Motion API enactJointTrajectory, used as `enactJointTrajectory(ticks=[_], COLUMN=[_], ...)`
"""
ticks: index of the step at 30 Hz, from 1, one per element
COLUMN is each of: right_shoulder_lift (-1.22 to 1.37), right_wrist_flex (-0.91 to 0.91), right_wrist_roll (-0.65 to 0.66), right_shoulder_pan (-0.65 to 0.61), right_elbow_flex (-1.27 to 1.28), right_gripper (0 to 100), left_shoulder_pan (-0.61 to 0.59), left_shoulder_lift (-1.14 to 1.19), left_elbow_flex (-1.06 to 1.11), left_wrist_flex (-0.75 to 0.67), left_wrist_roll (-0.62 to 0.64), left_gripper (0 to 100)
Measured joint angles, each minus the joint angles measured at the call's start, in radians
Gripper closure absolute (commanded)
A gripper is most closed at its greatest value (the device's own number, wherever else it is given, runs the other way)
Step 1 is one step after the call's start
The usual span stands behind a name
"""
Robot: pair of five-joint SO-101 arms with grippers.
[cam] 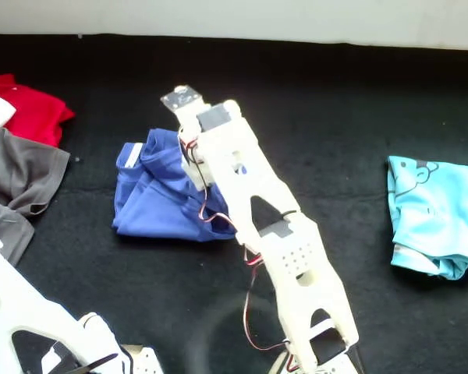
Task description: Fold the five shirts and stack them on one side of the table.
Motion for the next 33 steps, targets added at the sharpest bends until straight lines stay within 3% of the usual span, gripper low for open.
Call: enactJointTrajectory(ticks=[4, 12, 22, 27, 33], right_shoulder_lift=[0.028, 0.035, 0.127, 0.140, 0.141], right_wrist_flex=[0.000, 0.032, 0.034, 0.034, 0.080], right_wrist_roll=[0.000, 0.000, 0.000, 0.000, 0.071], right_shoulder_pan=[-0.002, -0.018, -0.020, -0.043, -0.091], right_elbow_flex=[-0.064, -0.173, -0.183, -0.183, -0.232], right_gripper=[93.6, 85.3, 85.5, 99.0, 99.0], left_shoulder_pan=[0.000, 0.000, 0.000, 0.000, 0.000], left_shoulder_lift=[0.000, 0.000, 0.000, 0.000, 0.000], left_elbow_flex=[0.000, 0.000, 0.000, 0.000, 0.000], left_wrist_flex=[0.000, 0.000, 0.000, 0.000, 0.000], left_wrist_roll=[0.000, 0.000, 0.000, 0.000, 0.000], left_gripper=[99, 99, 99, 99, 99])
